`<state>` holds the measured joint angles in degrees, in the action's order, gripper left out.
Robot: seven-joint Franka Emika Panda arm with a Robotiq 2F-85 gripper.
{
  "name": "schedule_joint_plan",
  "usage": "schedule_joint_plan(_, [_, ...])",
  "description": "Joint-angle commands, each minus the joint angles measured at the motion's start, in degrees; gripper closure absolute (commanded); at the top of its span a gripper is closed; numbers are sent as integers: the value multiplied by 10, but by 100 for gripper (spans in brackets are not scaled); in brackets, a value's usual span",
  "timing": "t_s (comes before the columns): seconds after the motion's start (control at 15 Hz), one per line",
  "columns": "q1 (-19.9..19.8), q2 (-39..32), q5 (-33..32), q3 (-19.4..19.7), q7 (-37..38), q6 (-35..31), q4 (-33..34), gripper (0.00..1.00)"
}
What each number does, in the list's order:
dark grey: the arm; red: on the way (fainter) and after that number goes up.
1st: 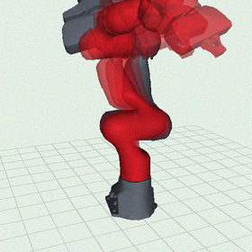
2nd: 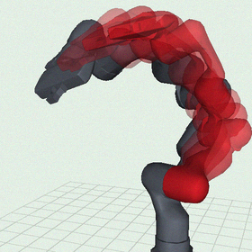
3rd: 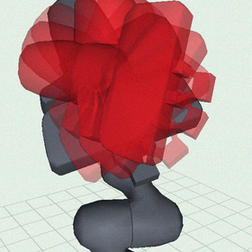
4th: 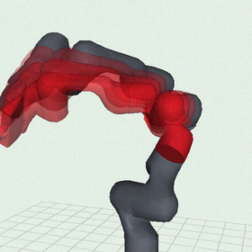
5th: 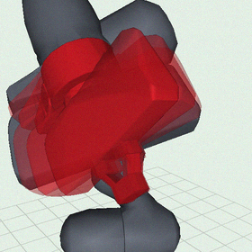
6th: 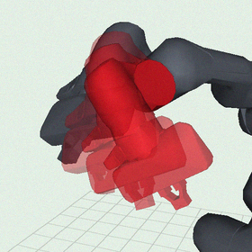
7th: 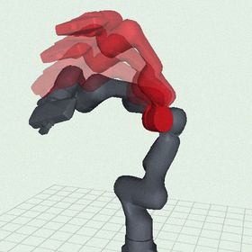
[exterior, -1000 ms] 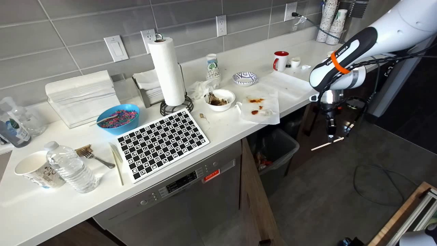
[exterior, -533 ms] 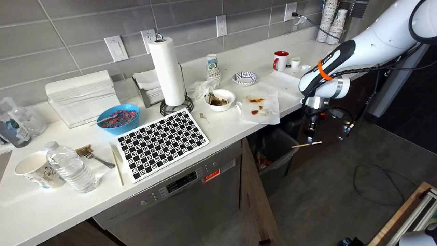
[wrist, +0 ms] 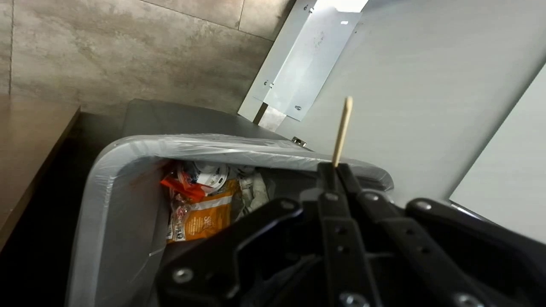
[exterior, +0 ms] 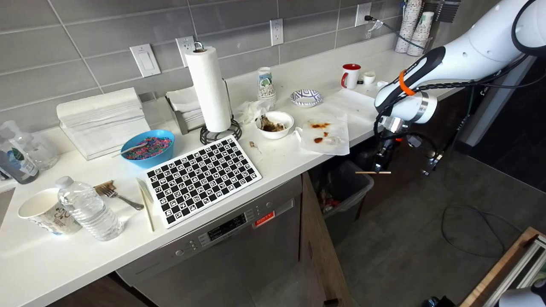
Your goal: Throw the straw into the bin
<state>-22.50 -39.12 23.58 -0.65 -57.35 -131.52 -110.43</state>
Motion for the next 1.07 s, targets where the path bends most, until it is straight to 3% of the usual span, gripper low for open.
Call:
schedule_joint_plan(0.0, [-6, -1, -5, -6, 4, 0, 2, 99])
schedule_joint_plan(0.33, [-15, 10, 49, -7, 85, -26, -32, 99])
schedule_joint_plan(0.53, [-34, 19, 106, -21, 95, -54, -67, 99])
schedule_joint_plan(0.87, [-71, 21, 286, -59, 35, -166, -132, 99])
schedule_joint_plan(1.0, [-103, 11, 380, -94, -19, -211, -141, 99])
